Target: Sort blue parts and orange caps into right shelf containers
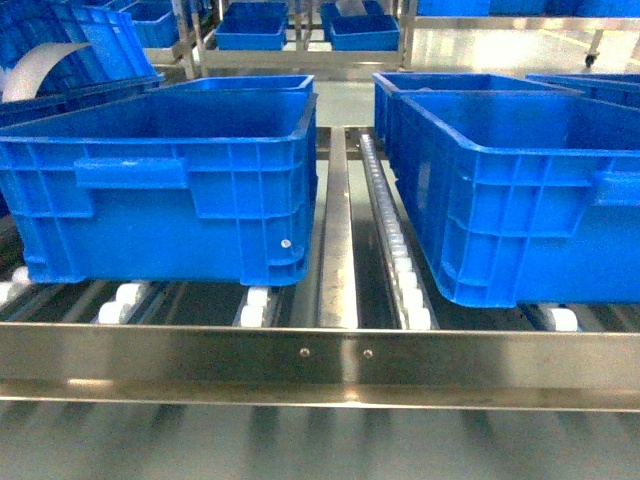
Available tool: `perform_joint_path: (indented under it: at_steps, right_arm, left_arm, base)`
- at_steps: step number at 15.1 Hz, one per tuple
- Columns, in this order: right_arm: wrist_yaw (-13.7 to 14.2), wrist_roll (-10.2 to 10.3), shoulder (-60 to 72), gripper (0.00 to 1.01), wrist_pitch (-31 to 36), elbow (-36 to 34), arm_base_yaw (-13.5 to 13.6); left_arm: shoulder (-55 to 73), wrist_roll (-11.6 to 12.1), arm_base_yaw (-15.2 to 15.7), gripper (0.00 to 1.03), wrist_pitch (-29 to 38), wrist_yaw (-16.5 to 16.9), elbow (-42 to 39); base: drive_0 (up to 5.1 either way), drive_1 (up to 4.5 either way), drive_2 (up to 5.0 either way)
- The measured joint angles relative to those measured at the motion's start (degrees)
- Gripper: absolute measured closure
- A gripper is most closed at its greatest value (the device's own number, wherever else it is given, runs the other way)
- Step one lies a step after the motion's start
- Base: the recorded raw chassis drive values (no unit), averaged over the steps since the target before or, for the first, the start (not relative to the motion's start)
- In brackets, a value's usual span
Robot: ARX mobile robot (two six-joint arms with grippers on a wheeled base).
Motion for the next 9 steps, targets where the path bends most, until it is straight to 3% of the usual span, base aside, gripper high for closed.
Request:
perform_joint_path:
  at_steps: [9]
  right_arm:
    - [0.0, 0.0, 0.0, 0.57, 0.0, 0.0, 0.0]
  left_arm:
    - [0.0, 0.0, 0.0, 0.6, 0.0, -0.1, 0.0]
  base:
    - [0.0, 0.0, 0.0]
